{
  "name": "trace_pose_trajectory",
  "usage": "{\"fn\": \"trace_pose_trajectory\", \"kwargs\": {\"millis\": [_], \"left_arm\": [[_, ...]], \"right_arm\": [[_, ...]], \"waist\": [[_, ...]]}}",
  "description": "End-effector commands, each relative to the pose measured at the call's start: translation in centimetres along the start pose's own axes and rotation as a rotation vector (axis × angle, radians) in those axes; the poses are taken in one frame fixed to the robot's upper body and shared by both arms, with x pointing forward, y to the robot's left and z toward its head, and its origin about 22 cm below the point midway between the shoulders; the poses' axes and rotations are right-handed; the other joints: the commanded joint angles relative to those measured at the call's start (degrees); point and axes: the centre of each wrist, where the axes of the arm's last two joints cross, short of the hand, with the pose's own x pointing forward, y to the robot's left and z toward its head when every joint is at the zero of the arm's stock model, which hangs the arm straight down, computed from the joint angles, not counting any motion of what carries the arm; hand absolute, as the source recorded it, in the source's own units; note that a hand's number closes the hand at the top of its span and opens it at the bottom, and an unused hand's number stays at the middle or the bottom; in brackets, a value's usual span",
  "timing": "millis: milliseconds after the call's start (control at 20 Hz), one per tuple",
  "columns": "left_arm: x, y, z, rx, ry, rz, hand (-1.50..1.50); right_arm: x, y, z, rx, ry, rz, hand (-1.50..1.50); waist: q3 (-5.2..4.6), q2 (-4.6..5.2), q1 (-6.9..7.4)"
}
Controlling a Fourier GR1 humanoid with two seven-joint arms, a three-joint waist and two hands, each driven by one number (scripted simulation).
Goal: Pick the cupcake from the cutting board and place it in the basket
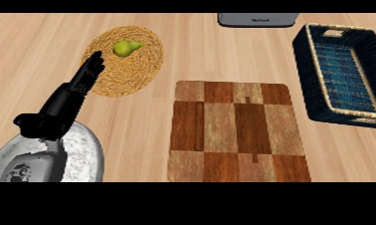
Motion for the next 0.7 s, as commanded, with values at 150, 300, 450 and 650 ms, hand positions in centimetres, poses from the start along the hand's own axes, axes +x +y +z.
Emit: {"fn": "trace_pose_trajectory", "kwargs": {"millis": [150, 300, 450, 650], "left_arm": [[-0.1, 1.1, -1.1, 0.009, -0.003, -0.011, 0.0], [-0.7, 0.1, -1.0, 0.007, 0.0, 0.02, 0.0], [0.3, 0.3, -0.5, -0.012, -0.015, -0.003, 0.0], [0.0, 1.4, -0.9, 0.009, -0.021, -0.013, 0.0]], "right_arm": [[-5.9, -0.9, -2.3, -0.002, 0.0, -0.001, 1.5], [-7.5, 0.7, -3.3, -0.039, -0.02, 0.017, 1.5], [-8.5, 2.1, -4.9, -0.086, -0.053, 0.063, 1.5], [-9.9, 2.3, -4.4, -0.19, -0.062, 0.018, 1.5]], "waist": [[0.01, 0.02, -0.17], [0.01, 0.05, -0.01], [0.03, 0.19, 0.64], [0.01, 0.08, 0.13]]}}
